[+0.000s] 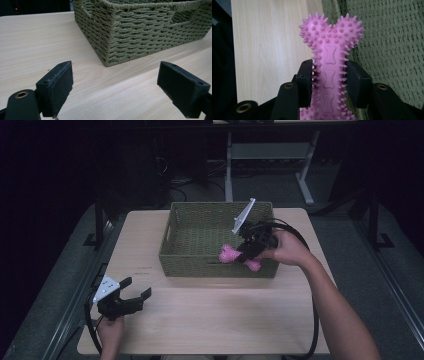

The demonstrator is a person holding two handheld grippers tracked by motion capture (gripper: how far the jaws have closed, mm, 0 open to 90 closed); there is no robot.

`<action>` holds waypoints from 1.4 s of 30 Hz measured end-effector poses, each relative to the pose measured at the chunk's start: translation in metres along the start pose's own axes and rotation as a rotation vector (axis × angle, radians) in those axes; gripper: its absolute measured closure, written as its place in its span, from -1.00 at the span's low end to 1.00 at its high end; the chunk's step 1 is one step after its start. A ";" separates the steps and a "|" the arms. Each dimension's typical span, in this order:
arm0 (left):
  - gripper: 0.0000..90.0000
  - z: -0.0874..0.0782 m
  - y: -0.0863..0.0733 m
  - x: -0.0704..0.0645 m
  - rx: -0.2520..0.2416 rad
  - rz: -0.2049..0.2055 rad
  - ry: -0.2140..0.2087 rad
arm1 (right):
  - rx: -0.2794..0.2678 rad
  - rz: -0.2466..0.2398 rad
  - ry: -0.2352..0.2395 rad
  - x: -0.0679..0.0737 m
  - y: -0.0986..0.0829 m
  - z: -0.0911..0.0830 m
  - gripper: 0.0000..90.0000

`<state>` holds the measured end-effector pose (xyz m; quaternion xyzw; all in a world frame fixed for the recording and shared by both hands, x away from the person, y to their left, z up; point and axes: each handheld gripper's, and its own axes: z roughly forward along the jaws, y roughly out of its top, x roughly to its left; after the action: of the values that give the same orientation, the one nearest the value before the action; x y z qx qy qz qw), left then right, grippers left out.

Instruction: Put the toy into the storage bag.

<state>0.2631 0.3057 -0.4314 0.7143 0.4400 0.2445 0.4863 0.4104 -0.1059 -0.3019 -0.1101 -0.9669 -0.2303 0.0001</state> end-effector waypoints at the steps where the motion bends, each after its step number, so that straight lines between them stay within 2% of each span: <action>1: -0.72 0.000 0.000 0.000 0.000 0.000 0.001 | 0.000 0.006 0.000 -0.001 0.001 0.000 0.30; 26: -0.72 0.000 0.000 0.000 0.002 0.000 -0.002 | 0.000 0.057 -0.015 -0.038 0.009 -0.007 0.30; 42: -0.72 -0.001 0.000 0.000 -0.001 -0.003 -0.002 | 0.012 0.107 -0.032 -0.064 0.009 0.002 0.30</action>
<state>0.2628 0.3062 -0.4314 0.7137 0.4405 0.2434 0.4872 0.4747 -0.1105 -0.3030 -0.1652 -0.9609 -0.2223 -0.0022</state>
